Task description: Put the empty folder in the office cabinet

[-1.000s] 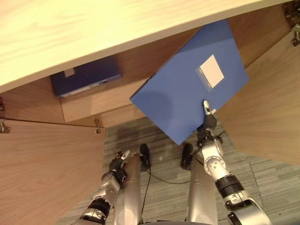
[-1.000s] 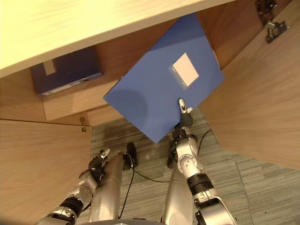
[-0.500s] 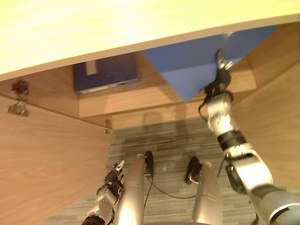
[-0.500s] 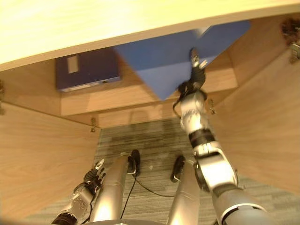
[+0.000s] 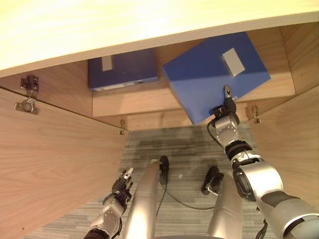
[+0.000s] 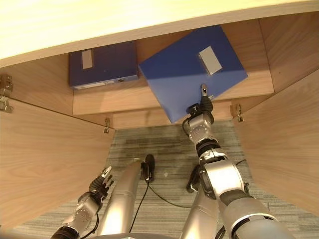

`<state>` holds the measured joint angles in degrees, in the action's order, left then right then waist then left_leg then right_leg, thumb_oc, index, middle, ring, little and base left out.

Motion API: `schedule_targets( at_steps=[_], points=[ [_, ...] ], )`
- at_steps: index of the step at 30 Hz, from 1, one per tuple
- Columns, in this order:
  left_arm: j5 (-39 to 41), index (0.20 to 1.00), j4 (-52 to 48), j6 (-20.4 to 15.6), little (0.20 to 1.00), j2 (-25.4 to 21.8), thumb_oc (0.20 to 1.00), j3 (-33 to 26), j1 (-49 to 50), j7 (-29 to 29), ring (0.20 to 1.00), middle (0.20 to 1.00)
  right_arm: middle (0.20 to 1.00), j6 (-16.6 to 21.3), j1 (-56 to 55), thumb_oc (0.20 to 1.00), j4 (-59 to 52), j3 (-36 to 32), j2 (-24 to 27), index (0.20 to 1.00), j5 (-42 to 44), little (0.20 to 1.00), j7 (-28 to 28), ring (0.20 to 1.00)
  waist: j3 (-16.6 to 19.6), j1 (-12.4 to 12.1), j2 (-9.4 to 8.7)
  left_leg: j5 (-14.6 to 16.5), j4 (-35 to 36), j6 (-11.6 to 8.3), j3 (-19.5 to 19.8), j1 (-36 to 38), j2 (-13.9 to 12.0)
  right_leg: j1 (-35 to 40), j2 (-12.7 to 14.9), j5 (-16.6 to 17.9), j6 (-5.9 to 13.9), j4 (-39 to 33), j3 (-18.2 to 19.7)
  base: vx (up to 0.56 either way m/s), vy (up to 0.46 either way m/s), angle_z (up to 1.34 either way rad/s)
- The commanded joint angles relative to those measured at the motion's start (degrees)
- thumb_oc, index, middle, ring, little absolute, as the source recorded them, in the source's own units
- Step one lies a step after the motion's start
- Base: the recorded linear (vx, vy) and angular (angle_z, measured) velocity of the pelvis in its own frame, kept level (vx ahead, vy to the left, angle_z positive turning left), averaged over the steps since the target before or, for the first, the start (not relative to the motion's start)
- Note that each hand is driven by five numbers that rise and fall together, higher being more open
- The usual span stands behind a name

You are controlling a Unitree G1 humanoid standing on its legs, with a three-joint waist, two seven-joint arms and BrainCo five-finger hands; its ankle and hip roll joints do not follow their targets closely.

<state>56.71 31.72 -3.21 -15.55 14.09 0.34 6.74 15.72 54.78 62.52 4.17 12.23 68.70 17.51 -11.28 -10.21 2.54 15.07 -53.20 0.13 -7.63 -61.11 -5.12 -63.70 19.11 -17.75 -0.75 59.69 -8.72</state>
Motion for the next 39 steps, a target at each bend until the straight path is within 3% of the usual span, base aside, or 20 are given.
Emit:
schedule_targets(
  at_steps=[1,5,10,14,20,39],
  points=[
    [3.37,1.000,-4.42,-2.81,1.000,-2.94,1.000,1.87,1.41,1.43,1.000,1.000,0.200,-0.39,3.31,0.200,0.02,-2.01,-0.62,0.200,4.05,0.200,1.53,0.200,-2.76,-2.29,1.90,5.03,-1.83,0.98,3.39,-0.84,-0.42,3.22,2.84,-0.13,0.96,-5.26,5.25,0.00,0.003,0.08],
    [4.20,1.000,-7.49,-3.49,1.000,-3.69,1.000,1.94,2.21,2.29,1.000,1.000,0.200,1.26,2.41,0.200,-2.40,-2.81,-2.65,0.200,5.38,0.200,2.19,0.200,-3.32,-2.63,2.70,5.52,-3.35,1.31,3.88,-2.52,-0.20,1.67,3.16,-0.63,0.97,-3.54,5.63,0.00,0.015,0.05],
    [5.71,1.000,-10.33,-3.95,1.000,-4.24,1.000,1.47,3.48,2.67,1.000,1.000,0.200,6.99,2.43,0.200,-10.76,-4.97,-4.28,0.200,6.45,0.200,3.07,0.200,-3.80,-3.11,3.76,6.30,-5.83,1.82,4.44,-5.28,0.14,-1.34,3.60,-1.58,0.93,-0.10,6.48,0.01,0.006,0.02],
    [5.81,1.000,-10.57,-4.28,1.000,-4.61,1.000,1.55,3.53,3.16,1.000,1.000,0.200,10.65,3.63,0.200,-13.58,-6.40,-2.43,0.200,6.08,0.200,4.87,0.200,-3.51,-3.14,3.78,6.83,-6.97,2.04,4.88,-6.70,0.26,-2.87,3.74,-1.93,0.99,1.40,6.86,0.02,0.013,0.04],
    [5.53,1.000,-11.92,-4.24,1.000,-5.88,1.000,2.32,4.20,3.51,1.000,1.000,0.200,12.86,6.58,0.200,-15.01,-7.93,0.95,0.200,4.96,0.200,7.31,0.200,-3.14,-3.24,3.74,7.31,-8.04,2.22,4.96,-7.94,0.37,-4.32,3.88,-2.30,1.03,2.62,7.19,0.01,0.008,0.02],
    [5.75,1.000,-14.53,-3.23,1.000,-12.60,1.000,0.78,10.91,2.62,1.000,1.000,0.200,8.05,20.76,0.200,-6.00,-1.26,13.61,0.200,1.27,0.200,9.60,0.200,-1.68,-5.95,2.75,6.85,-7.20,1.55,5.46,-9.45,0.40,-4.31,5.04,-2.52,2.73,3.15,4.45,0.01,-0.003,0.05]
  ],
)
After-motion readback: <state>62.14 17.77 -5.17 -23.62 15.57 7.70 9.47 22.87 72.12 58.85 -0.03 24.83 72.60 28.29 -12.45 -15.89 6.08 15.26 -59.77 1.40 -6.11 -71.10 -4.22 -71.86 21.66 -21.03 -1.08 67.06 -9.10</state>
